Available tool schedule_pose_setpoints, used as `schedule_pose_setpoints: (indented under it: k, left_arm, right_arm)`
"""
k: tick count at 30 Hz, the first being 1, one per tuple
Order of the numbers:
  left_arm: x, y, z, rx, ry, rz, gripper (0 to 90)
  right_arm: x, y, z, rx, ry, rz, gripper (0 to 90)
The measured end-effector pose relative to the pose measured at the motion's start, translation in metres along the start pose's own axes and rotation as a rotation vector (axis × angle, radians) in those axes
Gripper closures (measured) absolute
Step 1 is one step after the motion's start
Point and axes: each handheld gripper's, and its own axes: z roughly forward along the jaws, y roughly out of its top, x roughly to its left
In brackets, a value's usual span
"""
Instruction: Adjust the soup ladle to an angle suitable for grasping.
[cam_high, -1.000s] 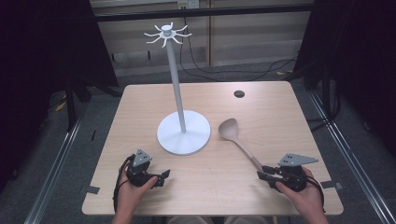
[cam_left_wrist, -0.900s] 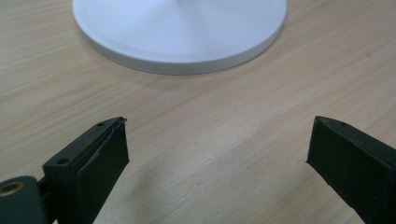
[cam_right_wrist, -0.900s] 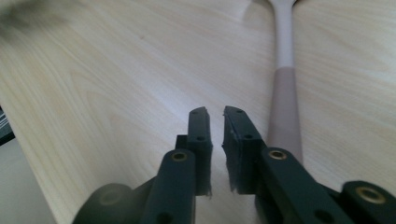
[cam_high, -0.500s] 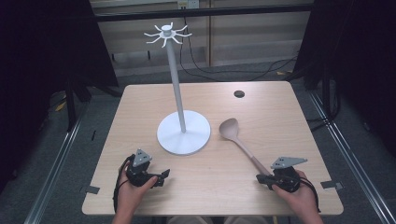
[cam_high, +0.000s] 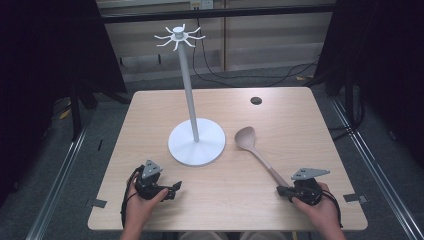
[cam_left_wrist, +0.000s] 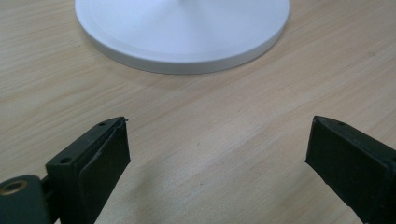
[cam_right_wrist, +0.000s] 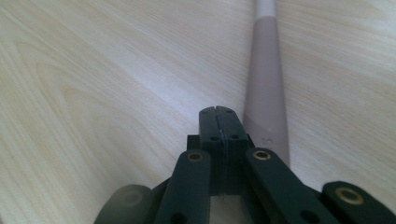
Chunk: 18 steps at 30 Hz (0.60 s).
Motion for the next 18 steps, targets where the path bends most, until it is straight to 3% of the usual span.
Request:
schedule_pose_setpoints:
  k: [5,13,18]
  left_arm:
    - [0.0007,0.0000,-0.0003,-0.010,-0.002,-0.020,6.0]
    - [0.0005,0.0004,0.0012,0.007,-0.003,0.002,6.2]
    - [0.0009,0.0004,0.0017,0.002,-0.009,-0.007,6.3]
  right_arm:
    - [0.0002,-0.0006,-0.0006,-0.003,-0.013,-0.010,90.0]
    - [0.0003,-0.0005,-0.0011,-0.010,-0.034,-0.011,90.0]
    - [-0.0003,-0.0003,-0.0013,-0.010,-0.043,-0.005,90.0]
